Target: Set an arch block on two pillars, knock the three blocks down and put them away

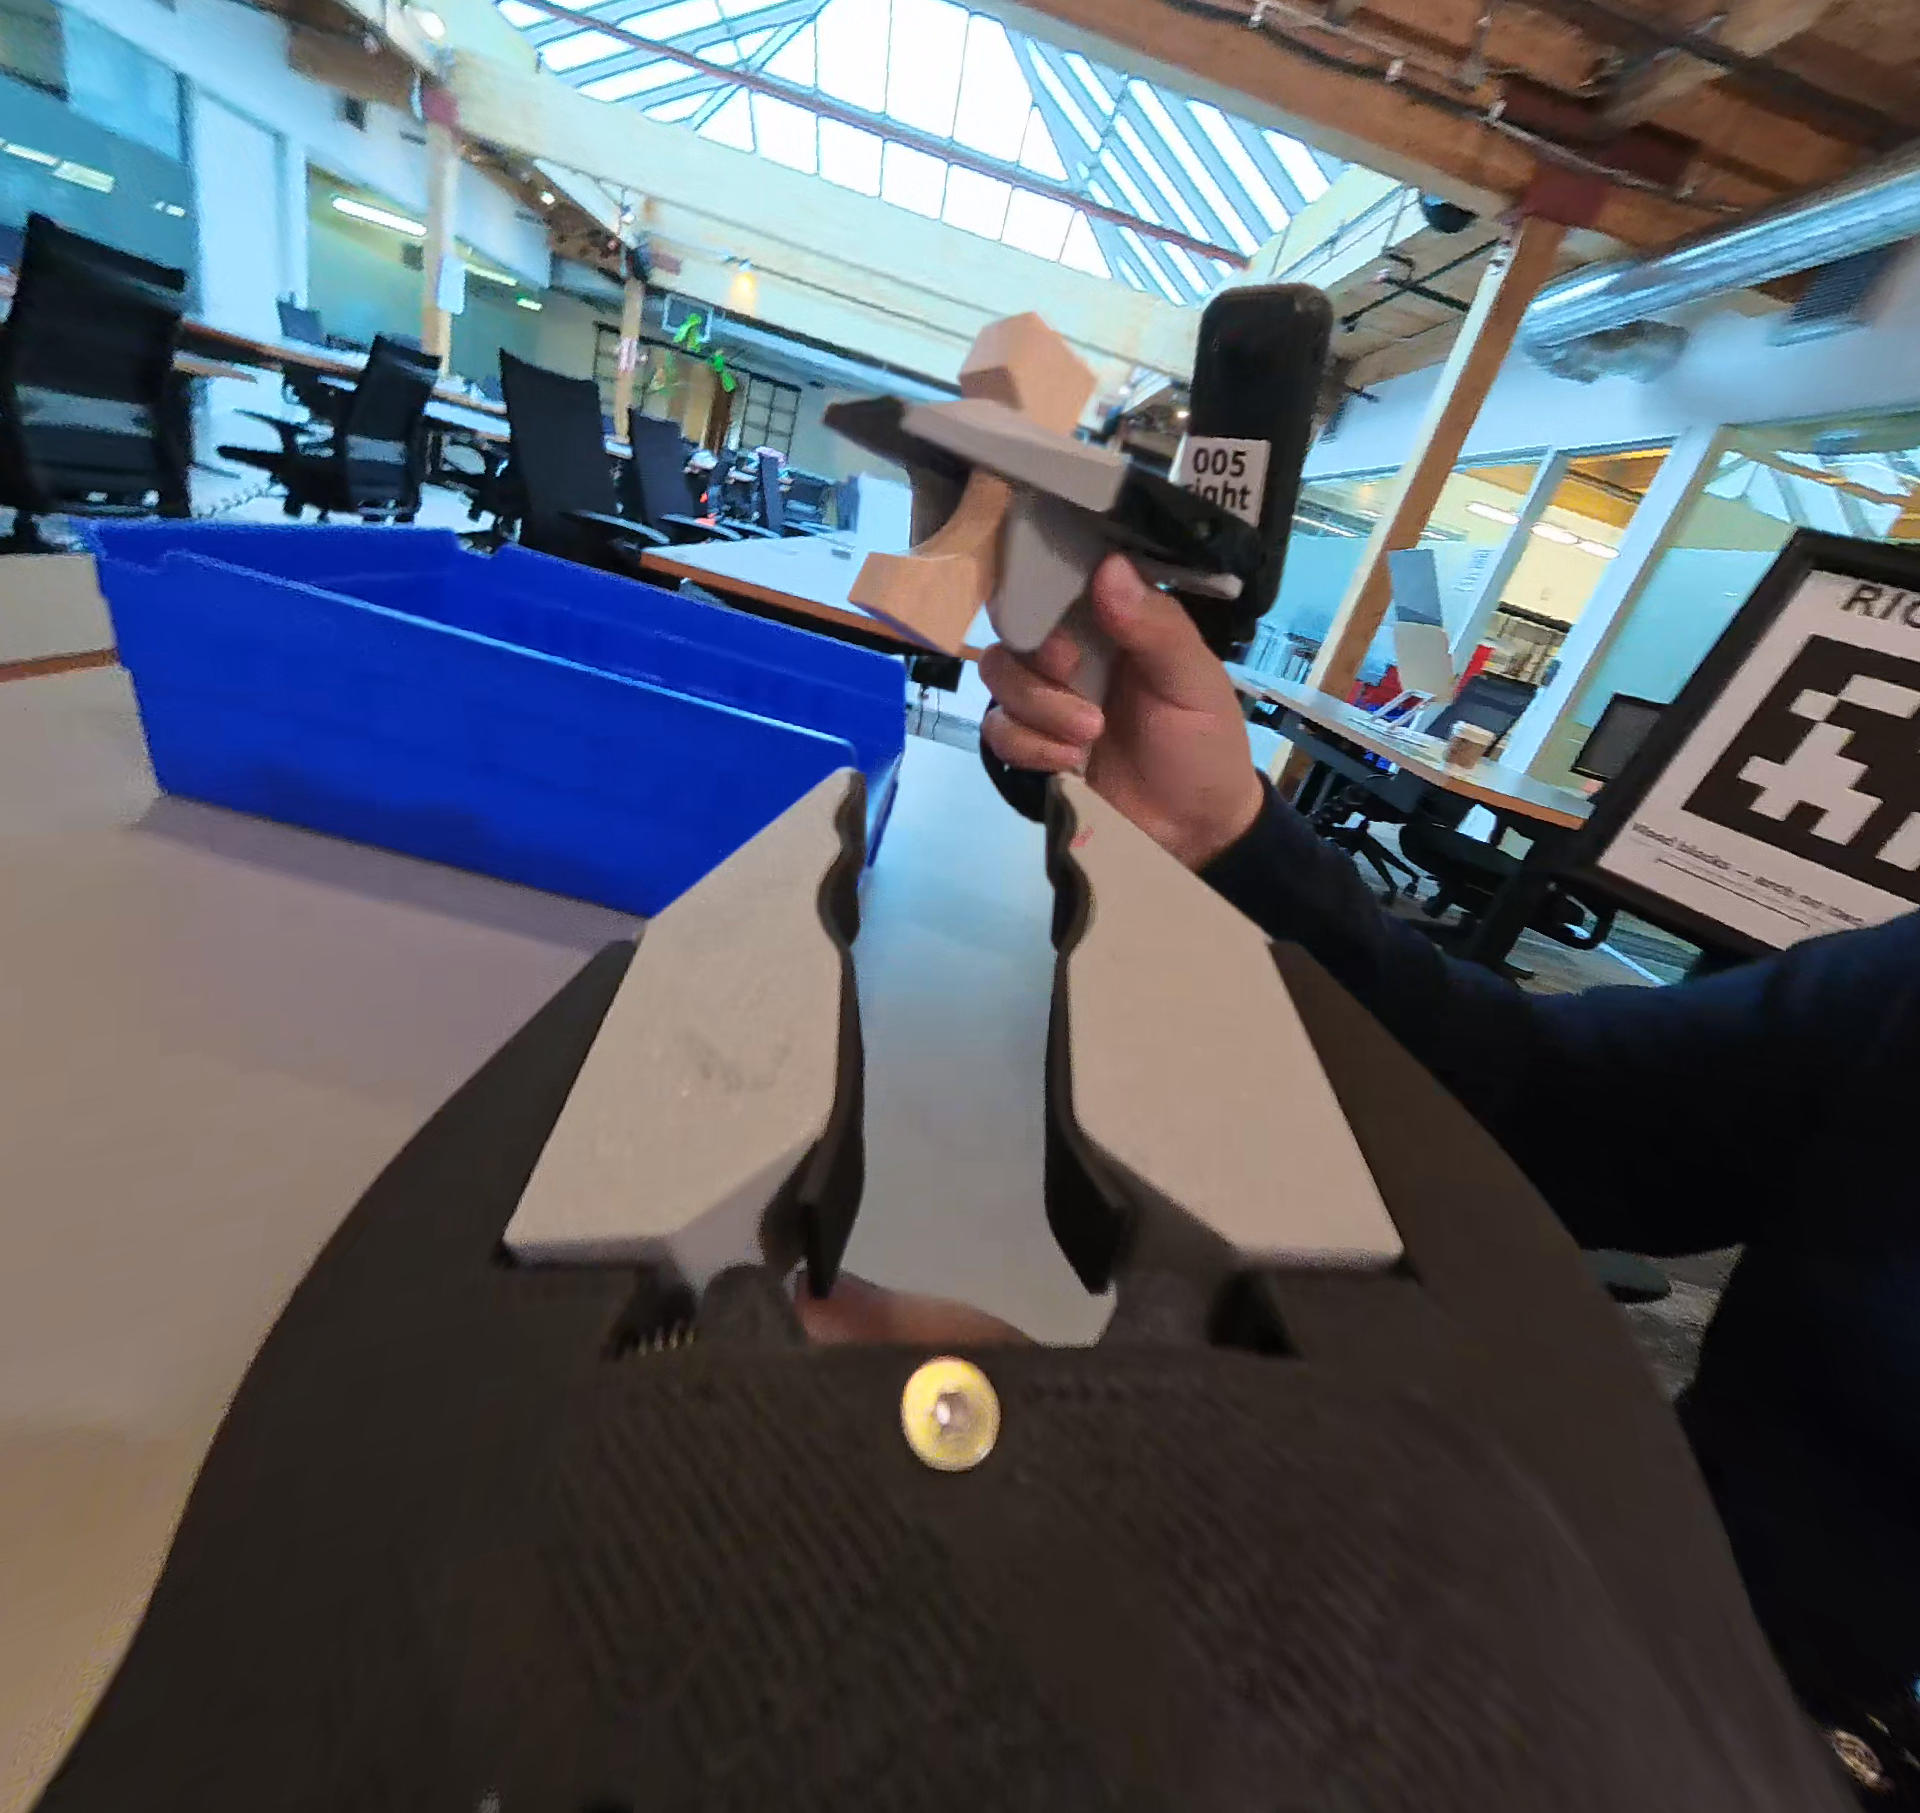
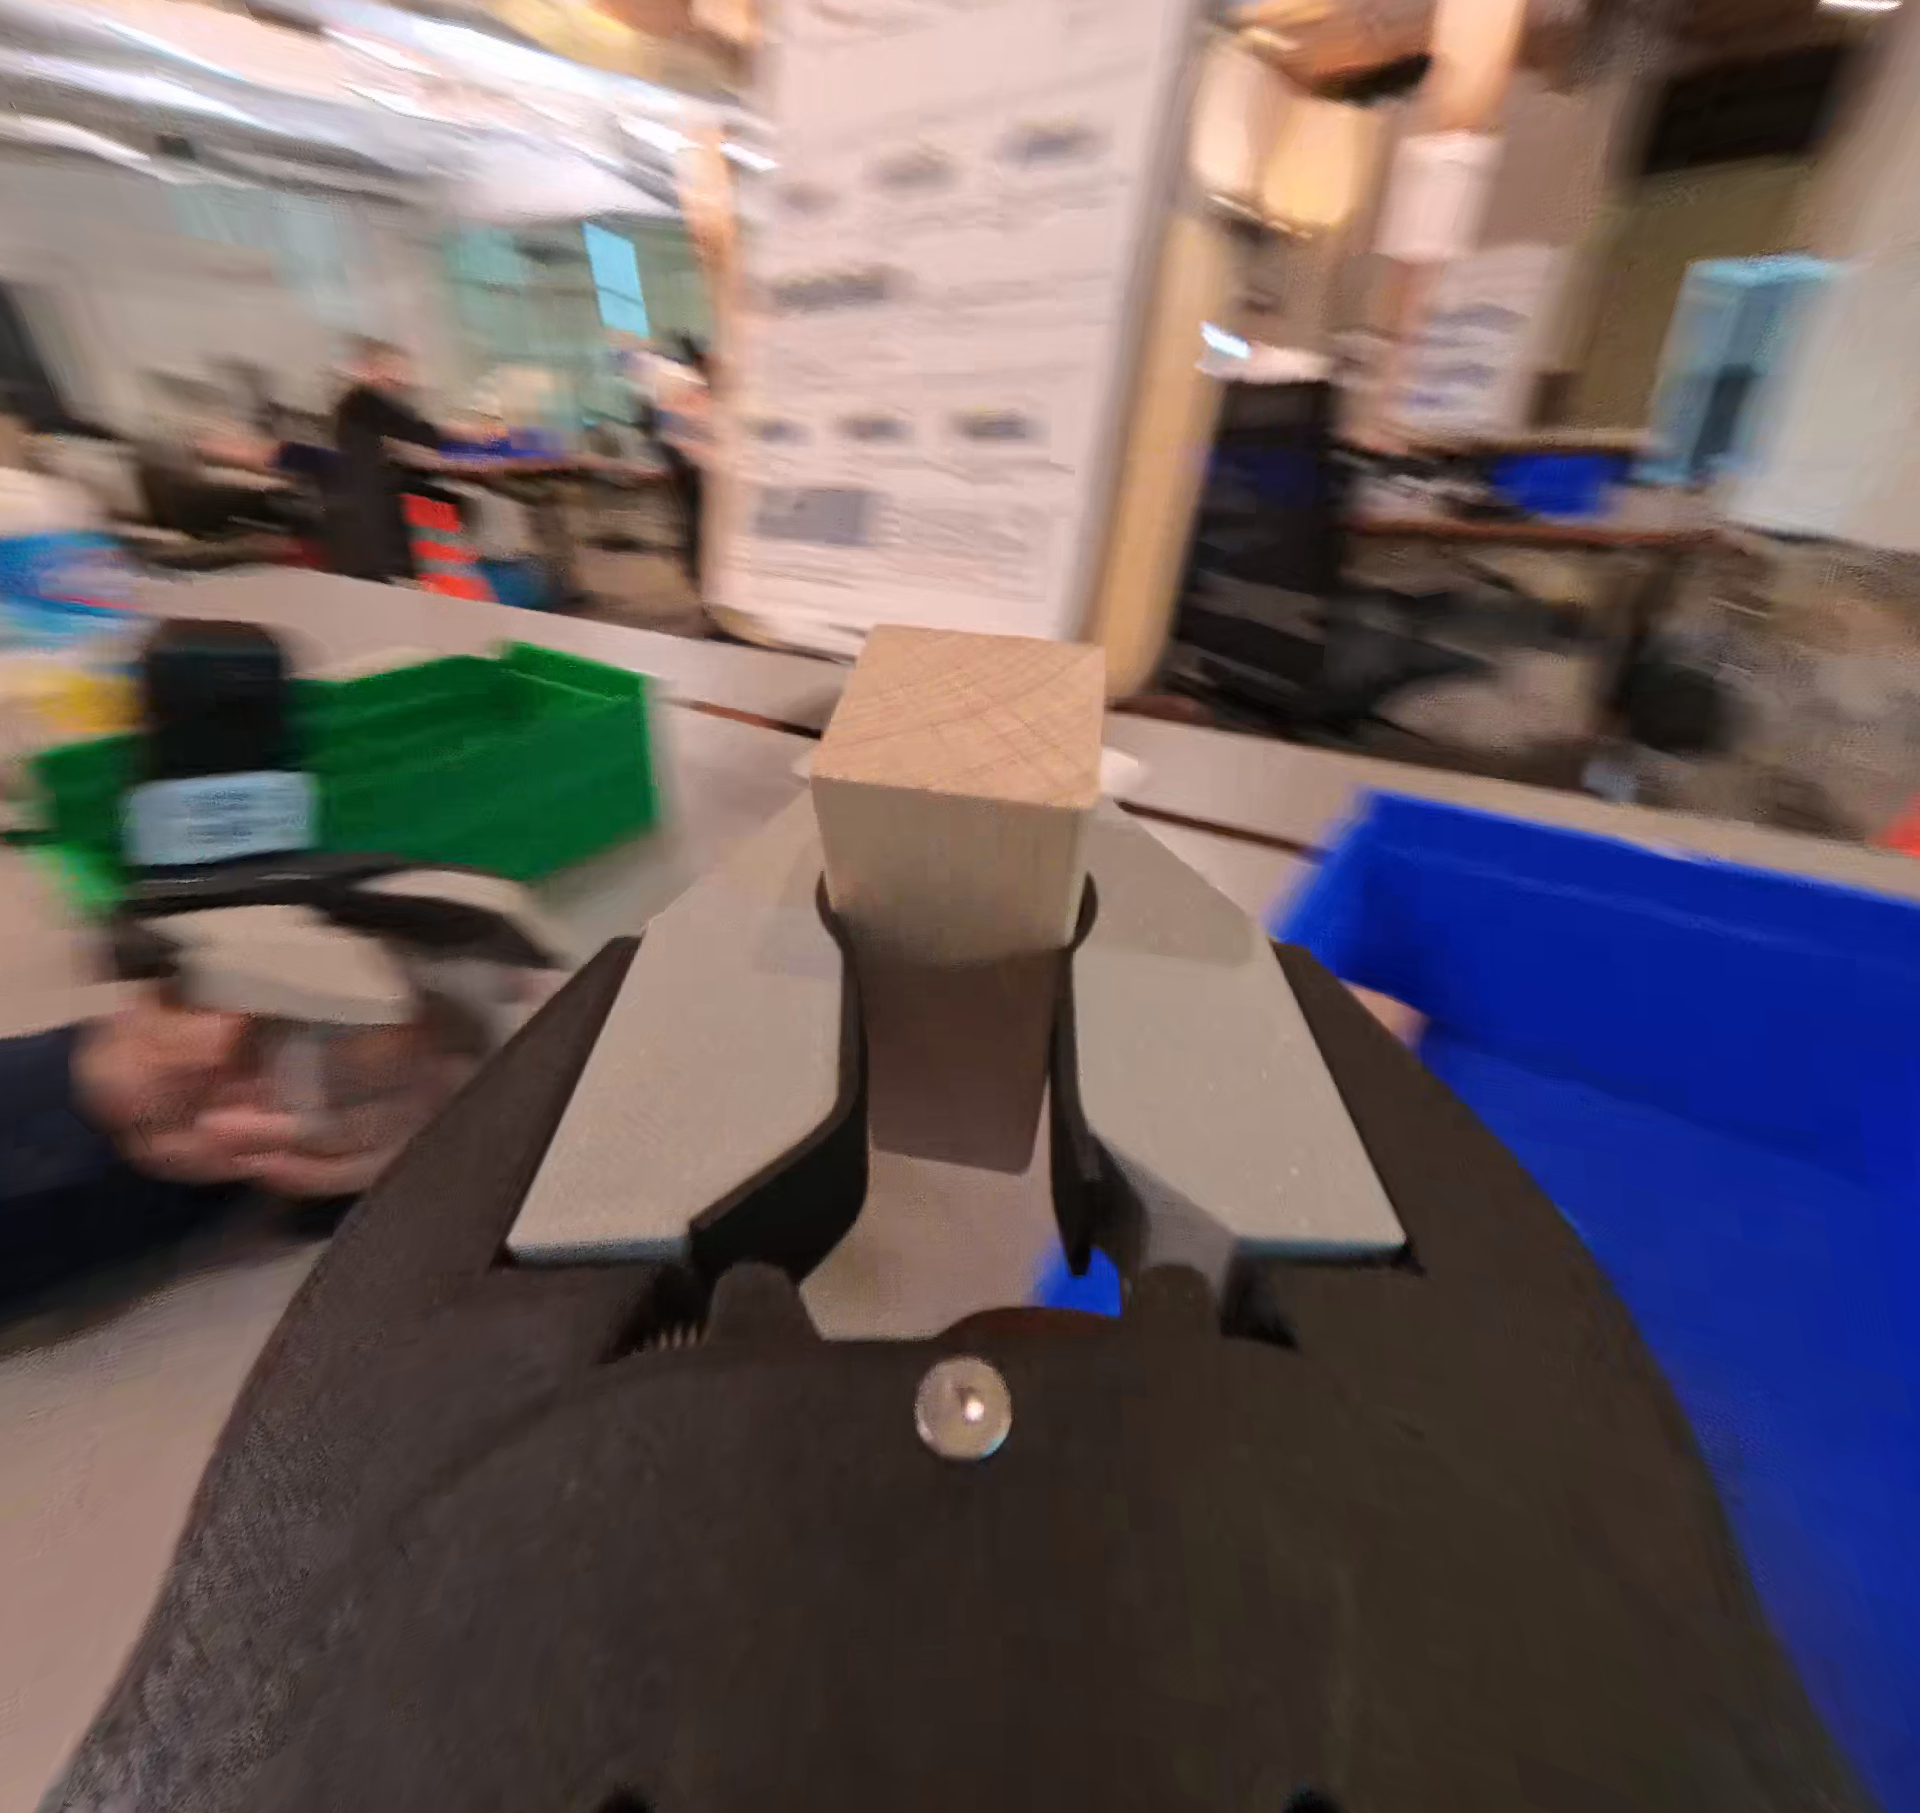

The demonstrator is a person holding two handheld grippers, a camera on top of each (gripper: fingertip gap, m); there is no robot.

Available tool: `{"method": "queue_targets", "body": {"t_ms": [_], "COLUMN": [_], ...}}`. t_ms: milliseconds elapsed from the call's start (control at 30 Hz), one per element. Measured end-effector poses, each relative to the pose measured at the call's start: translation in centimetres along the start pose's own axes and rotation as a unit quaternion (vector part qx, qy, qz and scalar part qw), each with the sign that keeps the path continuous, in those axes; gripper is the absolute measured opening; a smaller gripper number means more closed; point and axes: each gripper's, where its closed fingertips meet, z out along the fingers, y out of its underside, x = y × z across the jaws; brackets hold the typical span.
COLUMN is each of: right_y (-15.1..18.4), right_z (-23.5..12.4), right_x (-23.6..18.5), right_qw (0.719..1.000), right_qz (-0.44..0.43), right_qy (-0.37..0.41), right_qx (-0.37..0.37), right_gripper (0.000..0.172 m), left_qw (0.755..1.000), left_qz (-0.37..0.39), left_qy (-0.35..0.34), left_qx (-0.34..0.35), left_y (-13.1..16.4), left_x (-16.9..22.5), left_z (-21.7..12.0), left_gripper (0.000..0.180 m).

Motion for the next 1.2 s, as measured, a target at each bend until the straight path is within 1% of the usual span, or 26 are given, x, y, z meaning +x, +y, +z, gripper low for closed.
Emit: {"method": "queue_targets", "body": {"t_ms": [33,100,167,200,267,333,367,433,533,667,767,867,933,1000,1033,1067,1133,1200], "right_y": [1.1,3.0,4.9,6.2,9.2,12.1,13.3,14.4,14.4,12.8,10.3,7.1,5.3,4.5,4.6,5.1,7.1,9.1], "right_z": [-0.3,-1.3,-2.3,-2.7,-3.0,-2.9,-2.7,-2.1,-1.8,-1.8,-1.6,-1.2,-1.0,-0.9,-0.8,-0.6,-0.5,-0.3], "right_x": [3.0,7.6,10.9,12.3,13.8,13.8,13.5,13.1,12.7,12.2,10.9,8.3,5.9,3.8,2.9,2.1,0.6,0.6], "right_qw": [0.997,0.984,0.967,0.955,0.936,0.923,0.921,0.923,0.927,0.936,0.952,0.971,0.981,0.985,0.984,0.981,0.969,0.955], "right_qz": [-0.008,-0.028,-0.052,-0.060,-0.064,-0.047,-0.033,-0.005,0.001,-0.004,0.001,0.013,0.023,0.031,0.034,0.034,0.019,-0.019], "right_qy": [0.066,0.163,0.231,0.260,0.278,0.264,0.248,0.234,0.223,0.218,0.198,0.150,0.104,0.064,0.053,0.041,0.020,0.037], "right_qx": [-0.026,-0.065,-0.099,-0.129,-0.207,-0.276,-0.298,-0.305,-0.303,-0.277,-0.236,-0.188,-0.164,-0.159,-0.168,-0.185,-0.244,-0.294], "right_gripper": [0.035,0.033,0.033,0.033,0.033,0.033,0.034,0.037,0.038,0.041,0.042,0.044,0.047,0.054,0.058,0.063,0.068,0.066], "left_qw": [1.000,1.000,0.999,0.999,0.998,0.997,0.997,0.996,0.995,0.994,0.991,0.988,0.984,0.973,0.963,0.951,0.919,0.888], "left_qz": [-0.001,0.007,0.020,0.026,0.036,0.040,0.041,0.043,0.047,0.050,0.060,0.075,0.083,0.096,0.113,0.135,0.179,0.201], "left_qy": [-0.007,-0.015,-0.017,-0.018,-0.019,-0.022,-0.024,-0.028,-0.033,-0.038,-0.049,-0.068,-0.106,-0.172,-0.209,-0.247,-0.330,-0.402], "left_qx": [-0.006,-0.018,-0.030,-0.035,-0.046,-0.059,-0.065,-0.074,-0.083,-0.094,-0.106,-0.113,-0.115,-0.120,-0.125,-0.129,-0.121,-0.097], "left_y": [0.2,0.7,1.2,1.4,1.8,2.3,2.6,3.0,3.3,3.7,4.1,4.1,3.9,3.4,3.1,2.7,1.3,-0.4], "left_x": [-0.3,-0.5,-0.4,-0.3,-0.2,-0.3,-0.4,-0.6,-0.7,-0.9,-1.2,-1.8,-2.8,-4.4,-5.0,-5.6,-6.4,-6.4], "left_z": [0.0,0.2,0.4,0.5,0.7,0.8,0.9,0.9,1.0,1.0,1.1,1.0,0.7,-0.1,-0.7,-1.5,-3.7,-6.3], "left_gripper": [0.030,0.030,0.029,0.029,0.028,0.028,0.028,0.028,0.029,0.029,0.029,0.030,0.031,0.036,0.041,0.047,0.053,0.053]}}
